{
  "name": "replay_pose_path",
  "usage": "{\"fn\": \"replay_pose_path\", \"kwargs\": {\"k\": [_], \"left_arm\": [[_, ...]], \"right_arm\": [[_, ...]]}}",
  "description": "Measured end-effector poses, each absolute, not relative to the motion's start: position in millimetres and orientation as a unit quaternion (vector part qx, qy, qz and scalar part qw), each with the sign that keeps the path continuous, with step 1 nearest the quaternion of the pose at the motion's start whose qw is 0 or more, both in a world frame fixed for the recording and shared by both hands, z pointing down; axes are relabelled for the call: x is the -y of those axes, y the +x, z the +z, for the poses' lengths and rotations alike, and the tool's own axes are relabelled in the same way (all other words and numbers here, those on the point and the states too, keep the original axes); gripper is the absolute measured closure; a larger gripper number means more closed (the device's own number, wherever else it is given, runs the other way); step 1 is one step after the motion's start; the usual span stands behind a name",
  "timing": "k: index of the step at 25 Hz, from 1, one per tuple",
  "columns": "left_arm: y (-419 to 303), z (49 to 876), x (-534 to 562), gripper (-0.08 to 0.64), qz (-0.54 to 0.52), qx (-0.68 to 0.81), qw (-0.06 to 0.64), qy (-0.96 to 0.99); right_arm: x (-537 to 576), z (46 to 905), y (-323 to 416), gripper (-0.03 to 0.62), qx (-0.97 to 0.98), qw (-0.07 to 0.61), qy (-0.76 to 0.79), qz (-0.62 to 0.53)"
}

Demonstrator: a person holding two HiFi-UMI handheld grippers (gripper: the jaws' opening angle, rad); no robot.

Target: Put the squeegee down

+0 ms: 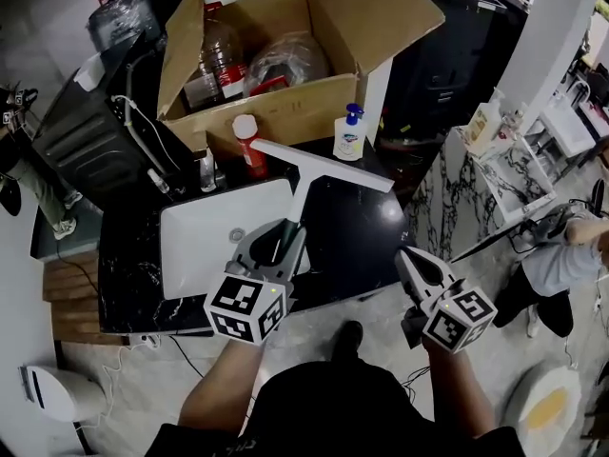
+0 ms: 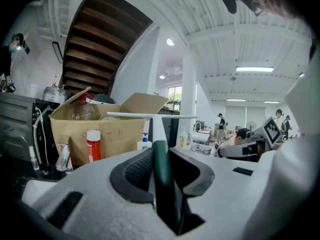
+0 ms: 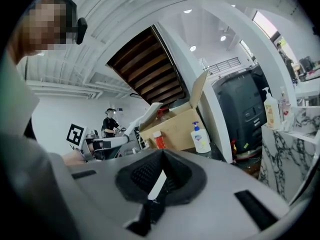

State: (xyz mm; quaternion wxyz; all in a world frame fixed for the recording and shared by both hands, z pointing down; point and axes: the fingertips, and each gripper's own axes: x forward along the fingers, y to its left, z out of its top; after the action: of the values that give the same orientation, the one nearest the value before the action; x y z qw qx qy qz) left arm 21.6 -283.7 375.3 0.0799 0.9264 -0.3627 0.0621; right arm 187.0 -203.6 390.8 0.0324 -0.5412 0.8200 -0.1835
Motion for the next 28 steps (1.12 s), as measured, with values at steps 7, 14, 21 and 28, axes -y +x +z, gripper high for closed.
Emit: {"fn": "replay_pose_path", "kwargs": {"k": [7, 14, 21, 28], "left_arm": [[65.4, 367.9, 312.8, 0.457, 0.061, 0.378, 0.071, 0.921], [69.4, 374.5, 315.7, 0.457, 0.062, 0.381, 0.076, 0.919], [51.0, 380.0, 315.8, 0.457, 0.050, 0.366, 0.091, 0.925], [41.2, 396.6, 315.8, 0.457, 0.050, 0.354, 0.115, 0.927]], "right_arm": [[247.5, 391.1, 227.4, 0.586, -0.835, 0.033, -0.518, -0.183], [258.2, 397.2, 220.4, 0.586, -0.843, 0.018, -0.505, -0.185], [260.8, 399.2, 199.9, 0.586, -0.832, -0.004, -0.522, -0.188], [252.7, 409.3, 172.5, 0.586, -0.834, -0.022, -0.515, -0.197]]}}
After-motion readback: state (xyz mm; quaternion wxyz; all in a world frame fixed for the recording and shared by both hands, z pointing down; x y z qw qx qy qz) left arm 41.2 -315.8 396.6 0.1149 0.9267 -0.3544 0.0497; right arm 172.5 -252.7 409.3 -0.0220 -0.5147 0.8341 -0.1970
